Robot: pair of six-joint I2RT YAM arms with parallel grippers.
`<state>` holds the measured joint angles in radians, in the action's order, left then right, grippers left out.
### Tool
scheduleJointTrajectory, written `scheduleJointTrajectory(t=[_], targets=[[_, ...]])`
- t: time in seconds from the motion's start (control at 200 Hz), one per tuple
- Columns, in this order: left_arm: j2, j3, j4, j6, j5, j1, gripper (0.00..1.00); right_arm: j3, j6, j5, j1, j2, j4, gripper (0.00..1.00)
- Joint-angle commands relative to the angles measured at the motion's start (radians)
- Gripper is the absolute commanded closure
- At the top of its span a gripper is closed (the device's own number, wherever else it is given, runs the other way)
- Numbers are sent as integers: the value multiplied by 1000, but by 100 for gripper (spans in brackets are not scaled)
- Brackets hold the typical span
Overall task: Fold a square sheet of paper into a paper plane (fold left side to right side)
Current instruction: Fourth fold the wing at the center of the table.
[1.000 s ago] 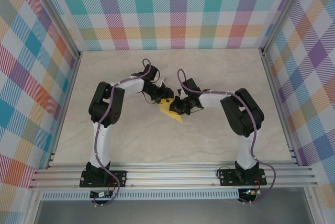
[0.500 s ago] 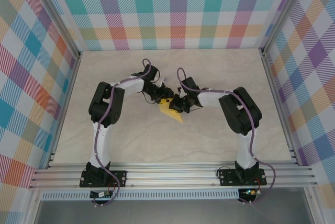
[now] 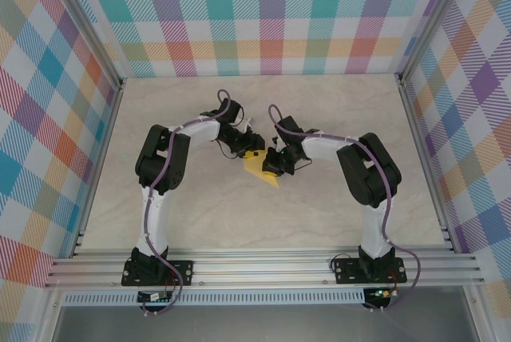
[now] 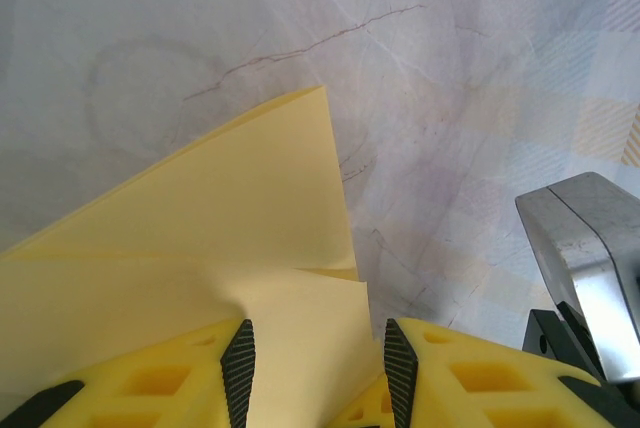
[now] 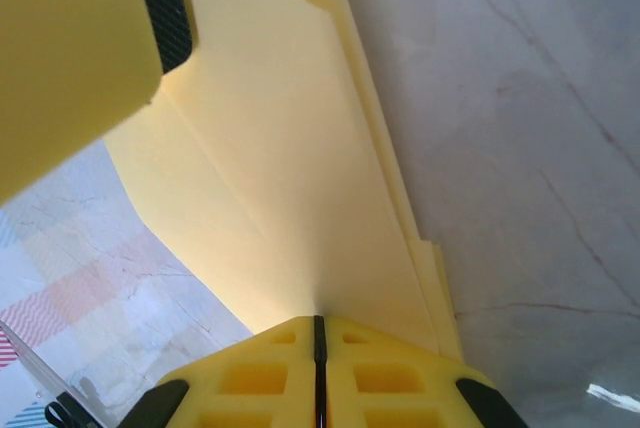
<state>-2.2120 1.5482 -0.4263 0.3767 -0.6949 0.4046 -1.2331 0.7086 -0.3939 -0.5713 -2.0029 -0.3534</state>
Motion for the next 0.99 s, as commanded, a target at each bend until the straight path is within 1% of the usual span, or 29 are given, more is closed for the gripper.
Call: scheduleJointTrajectory(t=[0.0,0.36,0.5,0.55,0.655,0.805,0.89,0.99], targets=[[-44,-29,-26,-15,103,3,59,44,-53,13,-2,8,-208,93],[-37,-19,-34,-21,97,3,58,249,-46,28,24,127,-180,92],[-24,-8,-40,-26,79,3,56,312,-38,15,30,168,-151,92],[-18,5,-47,-26,54,2,55,327,-43,11,33,190,-137,92],[-7,70,-79,-19,-1,-3,54,318,-90,15,37,241,-145,90],[5,254,-180,-31,-58,-18,51,294,-155,29,50,325,-119,88],[35,306,-203,-35,-64,-29,48,283,-191,73,51,371,-111,79],[83,291,-203,-32,-41,-48,48,294,-200,136,54,432,-64,67]])
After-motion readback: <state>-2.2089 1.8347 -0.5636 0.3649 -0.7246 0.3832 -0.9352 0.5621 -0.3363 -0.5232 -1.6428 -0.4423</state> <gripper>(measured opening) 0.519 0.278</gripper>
